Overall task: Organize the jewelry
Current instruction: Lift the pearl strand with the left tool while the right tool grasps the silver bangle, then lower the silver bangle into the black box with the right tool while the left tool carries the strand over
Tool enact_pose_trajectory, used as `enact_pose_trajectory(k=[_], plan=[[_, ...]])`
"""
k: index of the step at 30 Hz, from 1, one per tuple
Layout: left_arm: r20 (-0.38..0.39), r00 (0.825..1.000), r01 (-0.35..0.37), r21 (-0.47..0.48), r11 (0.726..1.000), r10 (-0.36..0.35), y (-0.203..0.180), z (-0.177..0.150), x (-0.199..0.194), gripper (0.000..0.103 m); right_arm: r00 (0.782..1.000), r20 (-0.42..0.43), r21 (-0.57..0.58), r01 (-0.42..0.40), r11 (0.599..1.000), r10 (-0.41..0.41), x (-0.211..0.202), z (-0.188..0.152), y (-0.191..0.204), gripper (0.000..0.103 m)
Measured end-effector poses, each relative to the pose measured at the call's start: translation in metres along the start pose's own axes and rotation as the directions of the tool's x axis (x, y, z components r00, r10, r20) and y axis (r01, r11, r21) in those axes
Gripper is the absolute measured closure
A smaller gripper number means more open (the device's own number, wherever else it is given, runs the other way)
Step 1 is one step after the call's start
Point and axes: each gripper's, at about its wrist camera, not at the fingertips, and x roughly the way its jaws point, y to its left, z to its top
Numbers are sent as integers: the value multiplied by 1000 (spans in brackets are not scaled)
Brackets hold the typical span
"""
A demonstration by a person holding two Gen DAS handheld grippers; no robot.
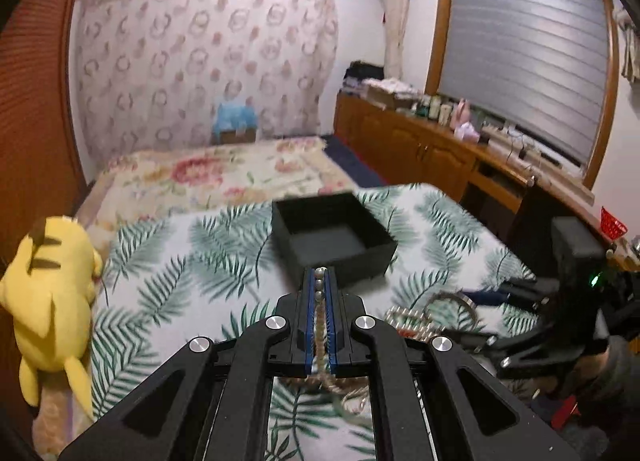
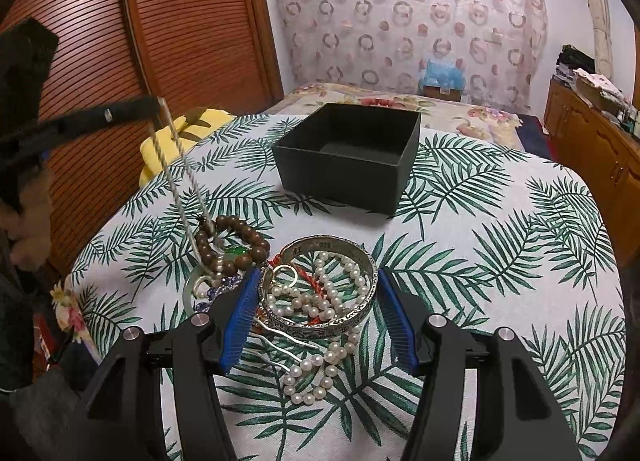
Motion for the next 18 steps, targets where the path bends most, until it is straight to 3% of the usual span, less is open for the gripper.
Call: enact_pose_trajectory(k=[18], plan=[[126,992,-39,47,998,33,-9,65,-19,99,999,34,-26,15,1000,-14,0,21,-3,42]])
